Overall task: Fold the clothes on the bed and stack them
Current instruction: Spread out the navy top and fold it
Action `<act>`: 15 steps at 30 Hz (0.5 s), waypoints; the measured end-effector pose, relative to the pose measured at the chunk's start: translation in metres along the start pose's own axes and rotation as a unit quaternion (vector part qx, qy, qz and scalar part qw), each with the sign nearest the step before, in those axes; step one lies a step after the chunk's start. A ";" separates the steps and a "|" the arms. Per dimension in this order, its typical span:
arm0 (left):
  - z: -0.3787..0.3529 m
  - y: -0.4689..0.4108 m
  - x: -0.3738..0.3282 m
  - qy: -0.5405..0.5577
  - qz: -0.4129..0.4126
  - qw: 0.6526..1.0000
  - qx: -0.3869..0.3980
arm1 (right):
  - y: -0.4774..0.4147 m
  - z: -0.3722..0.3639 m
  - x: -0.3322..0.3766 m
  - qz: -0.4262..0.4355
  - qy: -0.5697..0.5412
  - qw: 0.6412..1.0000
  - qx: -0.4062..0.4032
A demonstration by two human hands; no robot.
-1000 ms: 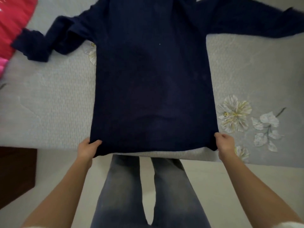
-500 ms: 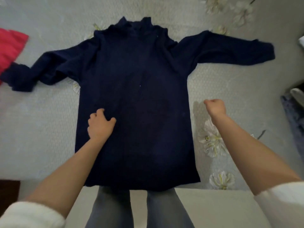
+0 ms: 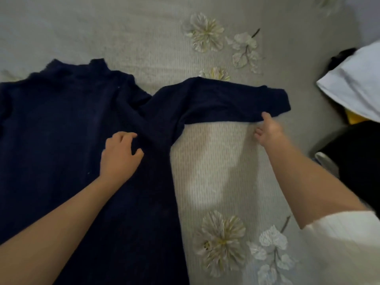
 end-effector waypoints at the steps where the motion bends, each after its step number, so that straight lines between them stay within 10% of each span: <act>1: -0.008 -0.007 -0.005 -0.011 -0.002 1.000 0.009 | -0.005 -0.004 0.004 -0.013 0.008 1.000 0.012; 15: -0.043 -0.026 -0.016 -0.083 0.017 0.993 0.083 | -0.077 0.049 0.058 -0.036 -0.033 0.995 -0.082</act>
Point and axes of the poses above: each hand's wrist, its own y-axis away from the middle knuckle, its own z-axis out of the back of the hand, x = y × z, the point moved 6 cm from there along -y, towards the middle knuckle, and after that the axes turned 14 degrees about -x, right-handed, at the moved point
